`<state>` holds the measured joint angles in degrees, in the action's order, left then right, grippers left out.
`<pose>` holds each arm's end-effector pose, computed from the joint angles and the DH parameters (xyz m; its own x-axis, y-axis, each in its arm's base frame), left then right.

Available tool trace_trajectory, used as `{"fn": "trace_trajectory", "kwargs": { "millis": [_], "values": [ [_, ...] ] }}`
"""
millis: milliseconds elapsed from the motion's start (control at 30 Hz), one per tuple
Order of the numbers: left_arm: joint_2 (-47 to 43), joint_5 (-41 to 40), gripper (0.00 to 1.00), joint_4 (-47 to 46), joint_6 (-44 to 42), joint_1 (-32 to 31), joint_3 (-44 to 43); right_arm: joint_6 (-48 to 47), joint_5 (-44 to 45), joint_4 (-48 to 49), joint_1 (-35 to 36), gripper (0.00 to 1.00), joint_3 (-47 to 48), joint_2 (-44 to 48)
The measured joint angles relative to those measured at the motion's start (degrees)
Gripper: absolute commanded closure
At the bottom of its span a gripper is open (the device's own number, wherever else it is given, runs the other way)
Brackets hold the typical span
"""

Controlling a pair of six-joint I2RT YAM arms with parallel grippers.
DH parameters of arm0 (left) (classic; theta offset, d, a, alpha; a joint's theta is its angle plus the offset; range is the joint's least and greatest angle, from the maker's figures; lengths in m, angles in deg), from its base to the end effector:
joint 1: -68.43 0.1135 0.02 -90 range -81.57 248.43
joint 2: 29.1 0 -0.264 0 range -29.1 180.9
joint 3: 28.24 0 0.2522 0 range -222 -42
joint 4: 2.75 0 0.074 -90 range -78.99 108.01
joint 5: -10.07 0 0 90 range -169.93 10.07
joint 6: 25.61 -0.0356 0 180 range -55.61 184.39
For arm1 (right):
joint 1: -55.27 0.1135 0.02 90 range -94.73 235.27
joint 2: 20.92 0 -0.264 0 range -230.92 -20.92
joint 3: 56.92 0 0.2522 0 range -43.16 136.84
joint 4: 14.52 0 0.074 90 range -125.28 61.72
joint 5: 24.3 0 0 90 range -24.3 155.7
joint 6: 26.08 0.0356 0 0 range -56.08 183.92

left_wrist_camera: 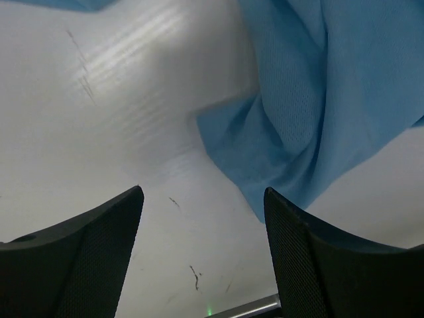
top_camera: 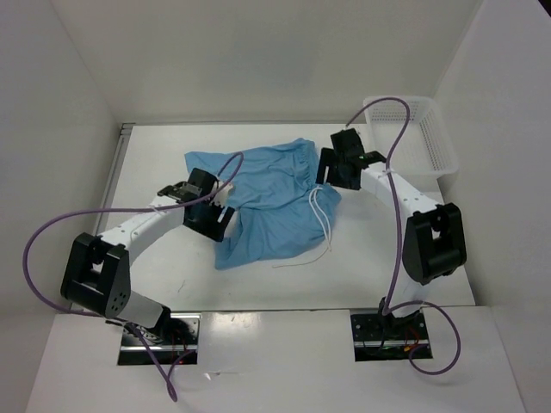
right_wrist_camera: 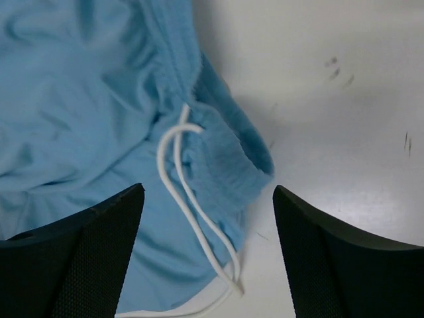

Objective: Fold and stack the shorts
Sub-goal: Flatten the shorts out

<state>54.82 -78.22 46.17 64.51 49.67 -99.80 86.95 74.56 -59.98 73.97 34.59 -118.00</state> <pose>0.2752 -0.0946 0.2259 -0.8311 0.2801 -0.4805 0.3333 0.9424 -0.0272 0.3543 0.1141 0.2661 -0.7658 0.1489 -0.6256 0.0810 0.9874 0.1358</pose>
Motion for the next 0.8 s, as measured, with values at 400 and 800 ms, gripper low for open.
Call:
{"fn": "trace_trajectory", "kwargs": {
  "millis": [400, 800],
  "values": [
    [0.2, -1.1, 0.15, -5.2, 0.1, -5.8, 6.2, 8.3, -1.8, 9.1, -3.0, 0.23, -18.9, 5.5],
    [6.3, 1.1, 0.80, -5.6, 0.3, -7.0, 7.9, 9.1, -4.3, 15.8, -6.4, 0.15, -19.3, 4.8]
  ]
}}
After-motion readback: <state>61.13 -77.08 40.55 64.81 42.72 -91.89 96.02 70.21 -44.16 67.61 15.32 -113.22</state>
